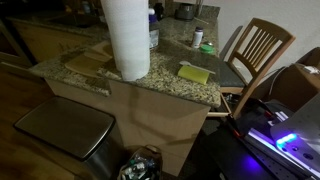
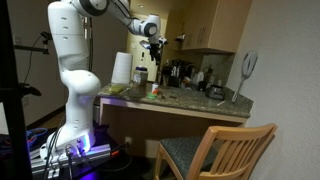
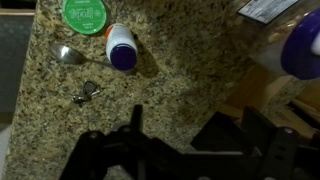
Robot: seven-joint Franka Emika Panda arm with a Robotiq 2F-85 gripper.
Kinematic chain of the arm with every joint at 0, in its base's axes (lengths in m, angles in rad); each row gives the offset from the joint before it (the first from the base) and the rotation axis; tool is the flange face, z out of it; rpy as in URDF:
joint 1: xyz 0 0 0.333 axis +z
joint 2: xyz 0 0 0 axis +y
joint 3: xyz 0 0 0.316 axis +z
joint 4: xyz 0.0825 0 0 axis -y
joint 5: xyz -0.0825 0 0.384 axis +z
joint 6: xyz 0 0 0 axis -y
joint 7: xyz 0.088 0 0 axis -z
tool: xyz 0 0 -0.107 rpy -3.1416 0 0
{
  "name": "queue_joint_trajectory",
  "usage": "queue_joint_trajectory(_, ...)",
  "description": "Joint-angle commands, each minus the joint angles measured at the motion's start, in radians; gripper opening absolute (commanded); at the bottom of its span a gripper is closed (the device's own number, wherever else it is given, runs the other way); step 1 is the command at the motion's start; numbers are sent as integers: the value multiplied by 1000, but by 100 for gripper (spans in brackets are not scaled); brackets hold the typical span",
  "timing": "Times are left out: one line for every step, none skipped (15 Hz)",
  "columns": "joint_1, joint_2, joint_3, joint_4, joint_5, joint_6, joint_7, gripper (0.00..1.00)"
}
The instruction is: Move the can nearer to the paper towel
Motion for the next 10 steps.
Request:
queue_joint_trajectory(-8, 108, -19, -38, 1, 143, 71, 100)
queue_joint_trajectory(-4, 125, -25, -33, -5, 152, 91, 100)
queue_joint_trajectory(7, 104, -30, -34, -1, 123, 54, 100)
queue_joint_trajectory(7, 126, -34, -34, 0, 141, 66, 100)
queue_joint_trajectory(8, 137, -36, -33, 0, 148, 72, 100)
queue_joint_trajectory(8, 139, -36, -32, 0, 148, 76, 100)
queue_joint_trajectory(7, 137, -36, -14, -17, 100, 85, 100)
queue_joint_trajectory(9, 134, -34, 2, -15, 47, 91, 100)
queue_joint_trajectory(12, 130, -33, 26, -14, -26, 93, 100)
queue_joint_trajectory(13, 125, -31, 53, -29, -110, 104, 100)
